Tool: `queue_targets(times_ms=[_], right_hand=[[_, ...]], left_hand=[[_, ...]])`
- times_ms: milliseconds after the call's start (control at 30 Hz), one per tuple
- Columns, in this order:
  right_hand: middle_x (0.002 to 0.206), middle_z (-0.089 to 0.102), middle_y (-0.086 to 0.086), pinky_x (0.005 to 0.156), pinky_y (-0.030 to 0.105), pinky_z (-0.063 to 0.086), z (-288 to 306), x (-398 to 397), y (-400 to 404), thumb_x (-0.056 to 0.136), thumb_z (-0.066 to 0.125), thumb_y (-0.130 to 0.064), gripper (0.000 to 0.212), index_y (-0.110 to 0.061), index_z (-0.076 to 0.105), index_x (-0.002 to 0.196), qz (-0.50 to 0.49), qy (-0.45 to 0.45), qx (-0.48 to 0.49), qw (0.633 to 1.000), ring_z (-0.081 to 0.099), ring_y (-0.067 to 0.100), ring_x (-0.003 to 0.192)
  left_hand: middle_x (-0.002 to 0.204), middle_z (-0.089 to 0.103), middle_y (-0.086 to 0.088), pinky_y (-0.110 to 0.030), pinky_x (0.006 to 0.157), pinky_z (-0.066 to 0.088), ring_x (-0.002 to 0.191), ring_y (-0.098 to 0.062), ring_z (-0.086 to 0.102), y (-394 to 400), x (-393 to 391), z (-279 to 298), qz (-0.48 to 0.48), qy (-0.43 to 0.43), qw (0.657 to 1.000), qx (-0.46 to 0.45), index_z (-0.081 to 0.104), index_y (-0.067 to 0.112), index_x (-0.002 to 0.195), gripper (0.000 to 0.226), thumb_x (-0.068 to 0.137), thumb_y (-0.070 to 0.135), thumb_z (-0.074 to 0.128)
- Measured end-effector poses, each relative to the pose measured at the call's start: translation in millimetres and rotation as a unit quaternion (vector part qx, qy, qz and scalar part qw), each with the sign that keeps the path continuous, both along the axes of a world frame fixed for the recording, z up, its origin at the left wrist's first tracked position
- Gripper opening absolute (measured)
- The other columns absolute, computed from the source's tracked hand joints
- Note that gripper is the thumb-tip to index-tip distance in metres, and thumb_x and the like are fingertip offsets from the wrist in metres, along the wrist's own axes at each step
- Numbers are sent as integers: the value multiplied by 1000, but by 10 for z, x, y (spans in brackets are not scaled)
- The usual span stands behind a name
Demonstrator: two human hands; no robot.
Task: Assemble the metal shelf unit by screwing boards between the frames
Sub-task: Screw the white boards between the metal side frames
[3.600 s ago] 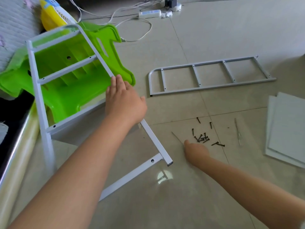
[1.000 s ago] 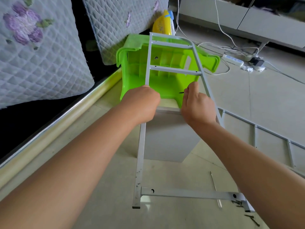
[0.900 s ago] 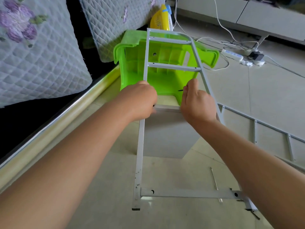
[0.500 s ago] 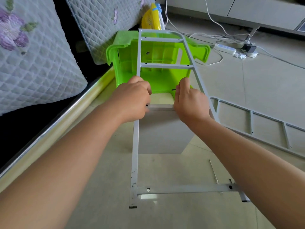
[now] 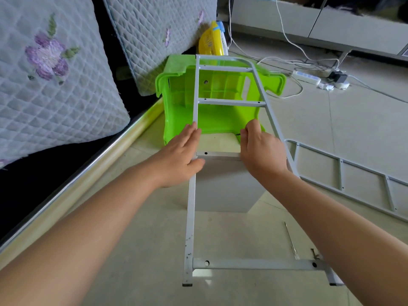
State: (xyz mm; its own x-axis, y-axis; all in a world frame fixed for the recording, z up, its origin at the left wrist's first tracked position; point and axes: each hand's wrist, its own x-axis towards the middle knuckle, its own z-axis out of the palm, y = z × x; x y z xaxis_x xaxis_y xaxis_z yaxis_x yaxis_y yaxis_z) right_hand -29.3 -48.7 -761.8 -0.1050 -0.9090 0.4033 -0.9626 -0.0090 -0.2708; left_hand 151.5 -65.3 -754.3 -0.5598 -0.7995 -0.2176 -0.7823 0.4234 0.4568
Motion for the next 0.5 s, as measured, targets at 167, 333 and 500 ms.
queue_targets(times_ms=[167,333,500], right_hand=[[73,66,13,75,35,40,33,-19,75,86,47,-16,23,2,62,85,78,-69,3,995,58,33,64],[86,66,10,68,2,36,262,27,109,85,58,2,17,0,69,97,180,-121,79,973,52,14,76],[94,71,11,69,10,38,431,119,50,84,60,0,18,-2,71,99,205,-102,92,969,52,9,75]], left_hand=[[151,-29,6,-16,109,-9,136,2,-24,-76,75,-43,-22,9,999,25,-16,16,146,78,96,31,42],[151,-23,15,-9,105,-3,128,14,-14,-145,138,-2,-21,88,991,102,-9,22,147,86,90,24,55],[150,-22,18,-8,105,0,126,15,-11,-241,197,36,-43,69,988,130,-9,24,147,91,87,28,59]])
